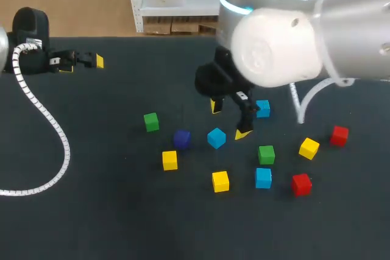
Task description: Place the blue cubes, place green cubes on the blue cubes, place the yellow cubes on the green cubes, then place the red cubes on the yellow cubes, and place purple cube on the red cubes.
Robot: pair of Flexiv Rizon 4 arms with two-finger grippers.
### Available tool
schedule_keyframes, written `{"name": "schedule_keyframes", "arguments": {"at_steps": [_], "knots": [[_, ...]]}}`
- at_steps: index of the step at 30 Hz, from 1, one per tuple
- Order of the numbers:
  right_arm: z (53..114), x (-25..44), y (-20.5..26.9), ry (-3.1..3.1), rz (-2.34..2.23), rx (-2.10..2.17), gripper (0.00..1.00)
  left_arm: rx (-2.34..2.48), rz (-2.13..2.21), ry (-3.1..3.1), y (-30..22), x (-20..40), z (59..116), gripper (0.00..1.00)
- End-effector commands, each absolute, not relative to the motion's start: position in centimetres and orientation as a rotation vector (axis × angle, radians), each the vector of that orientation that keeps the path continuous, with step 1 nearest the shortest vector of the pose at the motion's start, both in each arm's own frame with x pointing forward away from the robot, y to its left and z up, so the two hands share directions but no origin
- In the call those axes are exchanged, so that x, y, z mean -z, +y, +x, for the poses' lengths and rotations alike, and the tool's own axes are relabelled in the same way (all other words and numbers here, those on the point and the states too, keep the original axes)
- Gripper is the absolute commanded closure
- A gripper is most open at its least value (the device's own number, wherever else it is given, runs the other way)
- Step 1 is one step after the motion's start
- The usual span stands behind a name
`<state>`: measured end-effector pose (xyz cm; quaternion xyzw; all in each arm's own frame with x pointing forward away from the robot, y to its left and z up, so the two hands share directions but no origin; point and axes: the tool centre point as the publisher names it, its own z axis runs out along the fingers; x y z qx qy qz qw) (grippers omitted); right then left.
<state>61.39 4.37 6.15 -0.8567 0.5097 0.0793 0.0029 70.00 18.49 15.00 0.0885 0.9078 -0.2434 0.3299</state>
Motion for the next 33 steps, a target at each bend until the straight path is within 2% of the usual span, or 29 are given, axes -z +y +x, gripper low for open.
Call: {"name": "schedule_keyframes", "arguments": {"at_steps": [1, 33], "knots": [[62.3, -5.4, 6.9, 1.598, -2.793, -0.165, 0.0, 0.636, 0.231, 2.374, 18.5, -15.0, 70.0, 0.0], [65.3, -0.5, 6.1, 1.638, -2.841, -0.205, 0.02, 0.636, 0.231, 2.374, 18.5, -15.0, 70.0, 0.0]]}}
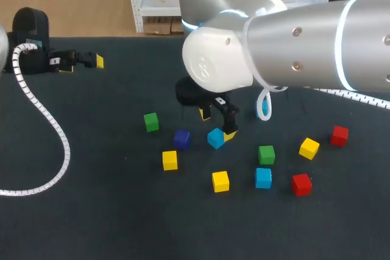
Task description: Place the blue cubes, place green cubes on the blue cubes, place the yellow cubes on the green cubes, then place the red cubes on the yellow cubes, and place purple cube on the red cubes.
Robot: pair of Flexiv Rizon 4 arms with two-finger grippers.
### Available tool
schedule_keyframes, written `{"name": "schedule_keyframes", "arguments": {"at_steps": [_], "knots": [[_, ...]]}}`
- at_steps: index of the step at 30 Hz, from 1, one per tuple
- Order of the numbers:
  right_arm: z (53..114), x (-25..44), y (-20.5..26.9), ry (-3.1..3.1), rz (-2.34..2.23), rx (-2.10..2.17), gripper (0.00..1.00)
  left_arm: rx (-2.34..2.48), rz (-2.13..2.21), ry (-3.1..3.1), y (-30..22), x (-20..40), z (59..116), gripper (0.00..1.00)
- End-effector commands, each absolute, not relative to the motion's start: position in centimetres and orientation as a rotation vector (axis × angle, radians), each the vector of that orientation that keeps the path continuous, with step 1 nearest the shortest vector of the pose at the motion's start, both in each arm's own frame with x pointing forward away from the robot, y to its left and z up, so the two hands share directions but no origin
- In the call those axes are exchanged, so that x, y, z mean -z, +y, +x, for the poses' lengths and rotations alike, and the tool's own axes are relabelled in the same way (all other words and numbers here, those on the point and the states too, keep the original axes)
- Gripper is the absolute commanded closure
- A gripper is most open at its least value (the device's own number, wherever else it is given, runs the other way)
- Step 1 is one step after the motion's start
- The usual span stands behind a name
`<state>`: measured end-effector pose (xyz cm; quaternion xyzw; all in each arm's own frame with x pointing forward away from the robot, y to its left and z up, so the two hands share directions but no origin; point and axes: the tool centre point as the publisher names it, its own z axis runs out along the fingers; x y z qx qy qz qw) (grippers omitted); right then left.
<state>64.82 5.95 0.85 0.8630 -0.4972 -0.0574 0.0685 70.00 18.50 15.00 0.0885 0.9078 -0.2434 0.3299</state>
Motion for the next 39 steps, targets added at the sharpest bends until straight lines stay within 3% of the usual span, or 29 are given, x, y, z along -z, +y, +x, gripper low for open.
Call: {"name": "schedule_keyframes", "arguments": {"at_steps": [1, 2, 6, 8, 15, 22, 26, 39], "knots": [[65.3, -0.4, 6.1, -1.496, 2.59, 0.193, 0.06, 0.636, 0.231, 2.374, 18.5, -15.0, 70.0, 0.0], [65.3, -0.2, 6.1, -1.495, 2.592, 0.202, 0.16, 0.636, 0.231, 2.374, 18.5, -15.0, 70.0, 0.0], [65.2, 0.1, 6.2, -1.49, 2.591, 0.208, 0.31, 0.636, 0.231, 2.374, 18.5, -15.0, 70.0, 0.0], [65.2, 0.1, 6.2, -1.488, 2.592, 0.211, 0.51, 0.636, 0.231, 2.374, 18.5, -15.0, 70.0, 0.0], [65.1, 0.4, 6.2, -1.488, 2.587, 0.224, 0.6, 0.636, 0.231, 2.374, 18.5, -15.0, 70.0, 0.0], [64.9, 0.3, 6.0, -1.513, 2.576, 0.237, 0.91, 0.636, 0.231, 2.374, 18.5, -15.0, 70.0, 0.0], [64.8, 0.2, 5.8, -1.53, 2.562, 0.242, 1.0, 0.636, 0.231, 2.374, 18.5, -15.0, 70.0, 0.0], [65.3, -1.9, 3.2, -1.765, 2.457, 0.275, 1.0, 0.636, 0.231, 2.374, 18.5, -15.0, 70.0, 0.0]]}}
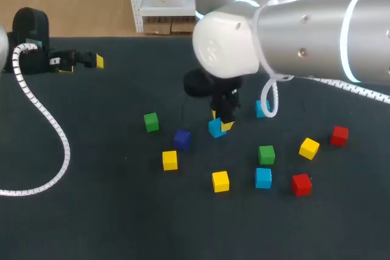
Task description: Place the blue cubes, place green cubes on the blue cubes, place the yellow cubes on the green cubes, then place the red cubes on the yellow cubes, and place purple cube on the red cubes.
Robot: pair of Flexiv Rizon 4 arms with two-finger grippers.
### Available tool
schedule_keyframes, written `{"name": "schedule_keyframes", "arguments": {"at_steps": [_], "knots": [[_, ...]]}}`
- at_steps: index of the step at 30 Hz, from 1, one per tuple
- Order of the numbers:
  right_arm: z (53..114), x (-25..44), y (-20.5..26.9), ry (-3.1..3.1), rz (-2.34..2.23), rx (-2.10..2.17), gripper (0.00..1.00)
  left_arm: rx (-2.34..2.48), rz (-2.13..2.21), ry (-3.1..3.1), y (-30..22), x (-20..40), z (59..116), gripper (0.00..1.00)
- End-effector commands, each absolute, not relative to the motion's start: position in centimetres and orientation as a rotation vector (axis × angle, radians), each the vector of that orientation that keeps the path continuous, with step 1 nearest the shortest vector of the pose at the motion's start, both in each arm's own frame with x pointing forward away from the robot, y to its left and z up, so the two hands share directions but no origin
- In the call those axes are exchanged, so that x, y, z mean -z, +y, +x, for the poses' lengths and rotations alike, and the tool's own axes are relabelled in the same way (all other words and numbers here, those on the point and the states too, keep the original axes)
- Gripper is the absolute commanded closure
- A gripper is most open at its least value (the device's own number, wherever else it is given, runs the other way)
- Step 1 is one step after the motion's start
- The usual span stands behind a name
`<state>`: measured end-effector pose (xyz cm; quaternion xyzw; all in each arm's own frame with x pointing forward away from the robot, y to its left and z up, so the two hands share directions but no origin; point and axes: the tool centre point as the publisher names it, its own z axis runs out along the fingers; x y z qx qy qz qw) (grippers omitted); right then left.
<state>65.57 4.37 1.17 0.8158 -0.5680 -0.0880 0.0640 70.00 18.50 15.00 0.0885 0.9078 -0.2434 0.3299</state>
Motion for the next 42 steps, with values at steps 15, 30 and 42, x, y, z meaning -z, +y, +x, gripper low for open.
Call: {"name": "schedule_keyframes", "arguments": {"at_steps": [15, 30, 42], "knots": [[67.2, -3.8, 1.3, -2.009, 2.277, 0.253, 1.0, 0.636, 0.231, 2.374, 18.5, -15.0, 70.0, 0.0], [69.2, -3.4, 0.1, -2.116, 2.118, 0.252, 1.0, 0.636, 0.231, 2.374, 18.5, -15.0, 70.0, 0.0], [69.8, -2.2, -1.3, -2.186, 2.002, 0.286, 1.0, 0.636, 0.231, 2.374, 18.5, -15.0, 70.0, 0.0]]}}
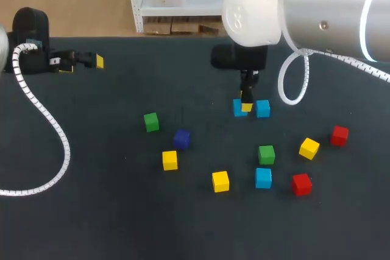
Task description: Place the blue cubes, place green cubes on the blue cubes, place the yellow cubes on the green cubes, then place the red cubes on the yellow cubes, and place purple cube on the red cubes.
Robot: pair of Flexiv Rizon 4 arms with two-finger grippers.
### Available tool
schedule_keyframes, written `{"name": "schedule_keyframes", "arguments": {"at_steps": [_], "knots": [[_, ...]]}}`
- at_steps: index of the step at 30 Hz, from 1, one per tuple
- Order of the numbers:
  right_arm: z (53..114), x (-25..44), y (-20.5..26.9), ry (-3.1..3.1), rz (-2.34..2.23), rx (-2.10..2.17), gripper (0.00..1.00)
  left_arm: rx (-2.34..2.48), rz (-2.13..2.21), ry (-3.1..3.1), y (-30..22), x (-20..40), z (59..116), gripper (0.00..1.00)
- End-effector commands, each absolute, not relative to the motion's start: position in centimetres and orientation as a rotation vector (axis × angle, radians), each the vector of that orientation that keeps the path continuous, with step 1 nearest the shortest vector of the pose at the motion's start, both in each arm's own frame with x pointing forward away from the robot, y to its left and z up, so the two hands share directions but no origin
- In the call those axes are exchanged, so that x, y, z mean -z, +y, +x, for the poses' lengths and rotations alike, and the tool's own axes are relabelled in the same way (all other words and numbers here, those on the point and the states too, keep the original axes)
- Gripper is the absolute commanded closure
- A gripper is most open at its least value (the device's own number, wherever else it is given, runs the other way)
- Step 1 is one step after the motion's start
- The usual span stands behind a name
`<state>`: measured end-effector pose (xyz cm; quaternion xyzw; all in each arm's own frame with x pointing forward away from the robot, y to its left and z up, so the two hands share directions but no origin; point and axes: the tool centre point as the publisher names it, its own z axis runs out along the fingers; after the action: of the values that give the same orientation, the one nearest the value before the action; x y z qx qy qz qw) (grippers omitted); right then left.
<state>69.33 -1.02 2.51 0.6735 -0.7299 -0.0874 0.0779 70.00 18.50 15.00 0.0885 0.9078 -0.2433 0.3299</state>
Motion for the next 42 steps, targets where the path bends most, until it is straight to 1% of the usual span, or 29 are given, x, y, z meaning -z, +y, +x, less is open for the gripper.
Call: {"name": "schedule_keyframes", "arguments": {"at_steps": [1, 17, 42], "knots": [[69.8, -2.1, -1.4, -2.192, 1.989, 0.286, 1.0, 0.636, 0.231, 2.374, 18.5, -15.0, 70.0, 0.0], [69.7, -0.9, -2.7, -2.232, 1.955, 0.321, 1.0, 0.636, 0.231, 2.374, 18.5, -15.0, 70.0, 0.0], [71.0, -0.3, -2.3, -2.265, 1.949, 0.288, 1.0, 0.636, 0.231, 2.374, 18.5, -15.0, 70.0, 0.0]]}}
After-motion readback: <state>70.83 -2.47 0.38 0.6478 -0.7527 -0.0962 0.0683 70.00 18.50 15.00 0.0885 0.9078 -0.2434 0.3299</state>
